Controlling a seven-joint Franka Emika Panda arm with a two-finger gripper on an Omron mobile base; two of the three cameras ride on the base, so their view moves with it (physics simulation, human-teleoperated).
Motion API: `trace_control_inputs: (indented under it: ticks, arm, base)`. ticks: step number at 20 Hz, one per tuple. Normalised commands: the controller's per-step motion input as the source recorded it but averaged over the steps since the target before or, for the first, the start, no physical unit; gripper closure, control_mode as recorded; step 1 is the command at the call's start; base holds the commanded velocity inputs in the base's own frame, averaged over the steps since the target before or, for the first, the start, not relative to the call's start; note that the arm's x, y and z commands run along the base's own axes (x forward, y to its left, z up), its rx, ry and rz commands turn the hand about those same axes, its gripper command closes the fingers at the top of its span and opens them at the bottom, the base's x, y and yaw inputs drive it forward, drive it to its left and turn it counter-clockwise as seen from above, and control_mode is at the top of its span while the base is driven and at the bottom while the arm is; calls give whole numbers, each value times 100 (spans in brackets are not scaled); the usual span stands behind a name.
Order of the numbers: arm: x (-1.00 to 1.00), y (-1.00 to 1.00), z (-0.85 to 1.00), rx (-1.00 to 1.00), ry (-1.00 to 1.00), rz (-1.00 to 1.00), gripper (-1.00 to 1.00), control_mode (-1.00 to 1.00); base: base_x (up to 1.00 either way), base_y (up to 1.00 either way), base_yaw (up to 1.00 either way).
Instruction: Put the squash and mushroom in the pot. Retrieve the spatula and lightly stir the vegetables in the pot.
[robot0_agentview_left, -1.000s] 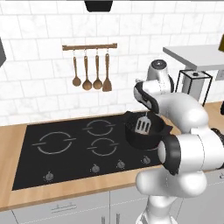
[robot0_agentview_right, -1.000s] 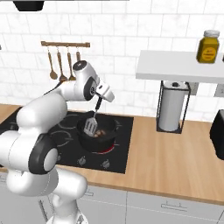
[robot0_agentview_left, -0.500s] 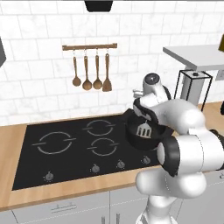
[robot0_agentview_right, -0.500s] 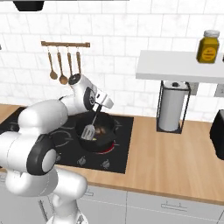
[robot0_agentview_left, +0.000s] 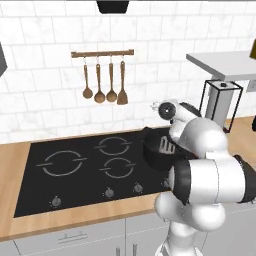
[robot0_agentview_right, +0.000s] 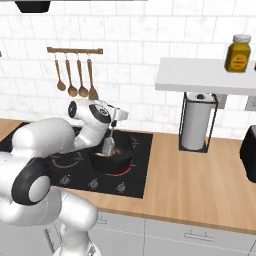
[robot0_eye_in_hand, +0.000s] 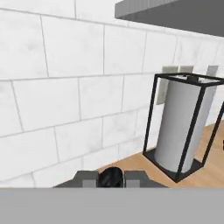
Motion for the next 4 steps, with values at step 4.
trace_control_inputs:
  ticks: [4]
  arm:
    - [0, 8, 0, -19, -35, 0, 100, -100]
  base:
    - [0, 0, 0]
